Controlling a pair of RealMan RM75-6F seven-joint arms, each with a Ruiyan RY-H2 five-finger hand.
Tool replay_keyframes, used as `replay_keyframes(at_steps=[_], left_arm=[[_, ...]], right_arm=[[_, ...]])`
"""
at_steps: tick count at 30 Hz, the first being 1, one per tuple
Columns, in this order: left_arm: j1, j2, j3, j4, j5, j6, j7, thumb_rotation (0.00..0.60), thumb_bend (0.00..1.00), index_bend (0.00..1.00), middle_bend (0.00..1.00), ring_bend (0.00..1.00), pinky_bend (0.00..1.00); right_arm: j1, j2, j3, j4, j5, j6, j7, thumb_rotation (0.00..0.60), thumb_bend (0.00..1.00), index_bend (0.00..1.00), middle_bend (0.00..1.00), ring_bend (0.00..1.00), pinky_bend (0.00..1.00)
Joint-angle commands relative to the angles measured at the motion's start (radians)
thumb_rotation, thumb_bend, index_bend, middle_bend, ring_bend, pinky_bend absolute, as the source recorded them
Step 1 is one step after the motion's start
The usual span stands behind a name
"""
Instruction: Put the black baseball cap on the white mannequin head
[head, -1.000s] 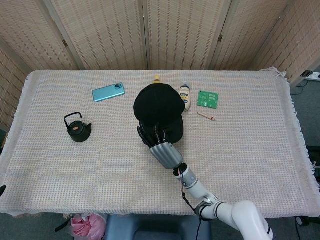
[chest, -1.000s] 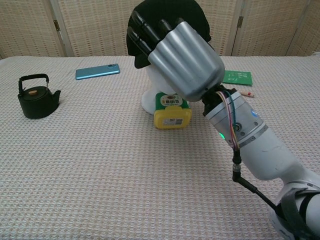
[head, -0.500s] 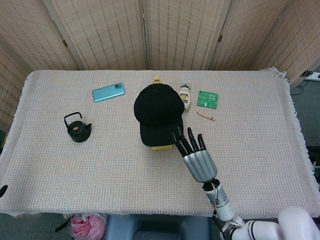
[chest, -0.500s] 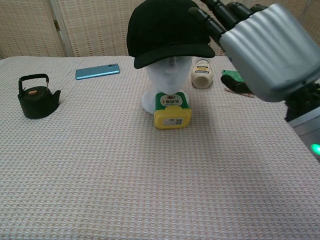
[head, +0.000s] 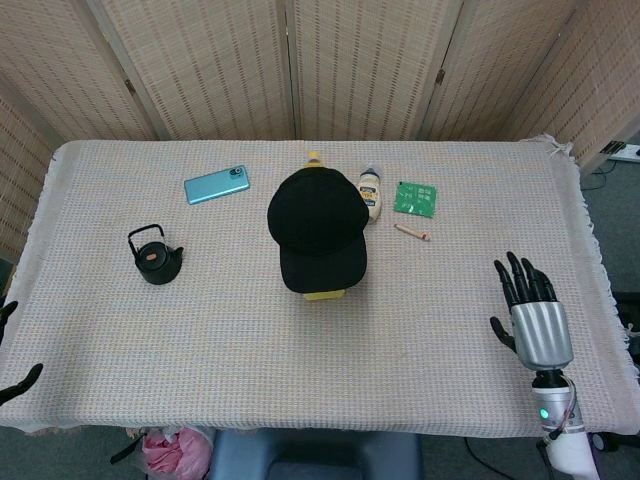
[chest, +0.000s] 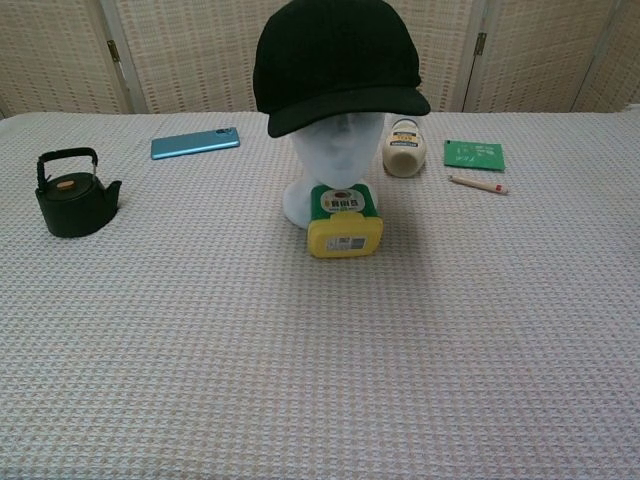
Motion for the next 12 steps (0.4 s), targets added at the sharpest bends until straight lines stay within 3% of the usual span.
replay_keyframes(at_steps=[1,5,12], left_arm=[[-0.004,-0.008,0.012,0.019,0.025,-0.001,-0.003,0.600,0.25,0.10,0.00,0.00,0.16],[0.000,-0.017,0.010,0.021,0.028,0.014,0.006,0.600,0.25,0.10,0.00,0.00,0.16],[0.012,-0.029,0.013,0.015,0.026,0.034,0.030,0.600,0.25,0.10,0.00,0.00,0.16]], right_arm=[[-0.108,0.068,-0.045,0.087,-0.045,0.018,0.162,0.600,0.16,0.00,0.00,0.00,0.14],[-0.135,0.100,-0.056,0.078,-0.116,0.054,0.216,0.600,0.14,0.00,0.00,0.00,0.08],[-0.131,0.129,-0.043,0.066,-0.118,-0.032,0.233,0.600,0.14,0.00,0.00,0.00,0.06]])
